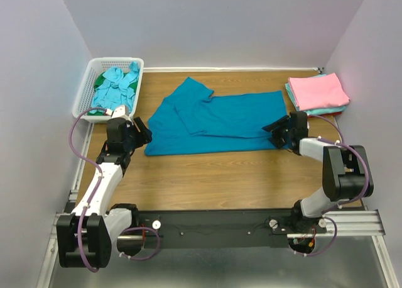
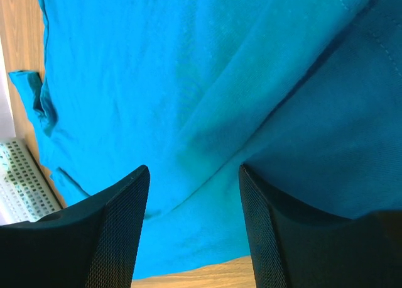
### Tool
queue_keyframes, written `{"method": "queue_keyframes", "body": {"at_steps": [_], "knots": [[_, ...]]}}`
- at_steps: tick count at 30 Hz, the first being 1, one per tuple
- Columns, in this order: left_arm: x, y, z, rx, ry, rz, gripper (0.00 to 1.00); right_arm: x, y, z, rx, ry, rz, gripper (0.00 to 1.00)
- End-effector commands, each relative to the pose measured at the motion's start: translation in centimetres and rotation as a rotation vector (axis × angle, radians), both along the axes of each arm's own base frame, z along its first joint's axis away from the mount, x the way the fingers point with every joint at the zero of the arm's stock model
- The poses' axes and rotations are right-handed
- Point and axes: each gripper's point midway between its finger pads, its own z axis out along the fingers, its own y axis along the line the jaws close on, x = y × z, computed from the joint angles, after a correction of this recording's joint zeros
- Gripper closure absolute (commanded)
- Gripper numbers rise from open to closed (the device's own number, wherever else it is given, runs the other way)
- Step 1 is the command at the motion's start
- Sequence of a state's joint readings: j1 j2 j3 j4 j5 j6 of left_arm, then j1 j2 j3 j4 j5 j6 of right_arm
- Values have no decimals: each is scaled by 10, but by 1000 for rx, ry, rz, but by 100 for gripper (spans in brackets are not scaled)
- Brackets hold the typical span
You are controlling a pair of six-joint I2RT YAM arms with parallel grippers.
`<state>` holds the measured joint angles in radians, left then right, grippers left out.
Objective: Fold and stack the t-shirts
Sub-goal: Fold the tshirt
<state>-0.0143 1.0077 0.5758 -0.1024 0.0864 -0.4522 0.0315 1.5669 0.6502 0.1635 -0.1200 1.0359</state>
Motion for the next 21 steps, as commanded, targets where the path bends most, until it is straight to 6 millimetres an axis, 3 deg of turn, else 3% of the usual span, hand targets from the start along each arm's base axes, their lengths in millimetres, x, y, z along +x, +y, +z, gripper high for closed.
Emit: {"method": "queue_keyframes", "body": {"at_steps": [1,4,9,14,16,21], "knots": [[2,2,0,12,-11,-3,28,11,-6,16,-36,-51,-27,34],[2,2,-1,12,-8,-5,28,6,-18,15,-88,-41,-65,34],[2,2,-2,13,-5,-5,28,-24,-22,-17,-98,55,-67,34],[2,2,-2,13,-5,-5,28,-44,-29,-29,-103,97,-82,34],[2,2,-3,13,-4,-6,28,-45,-30,-26,-112,95,-75,34],[2,2,-3,12,-1,-7,28,-24,-33,9,-143,6,-56,35]]}}
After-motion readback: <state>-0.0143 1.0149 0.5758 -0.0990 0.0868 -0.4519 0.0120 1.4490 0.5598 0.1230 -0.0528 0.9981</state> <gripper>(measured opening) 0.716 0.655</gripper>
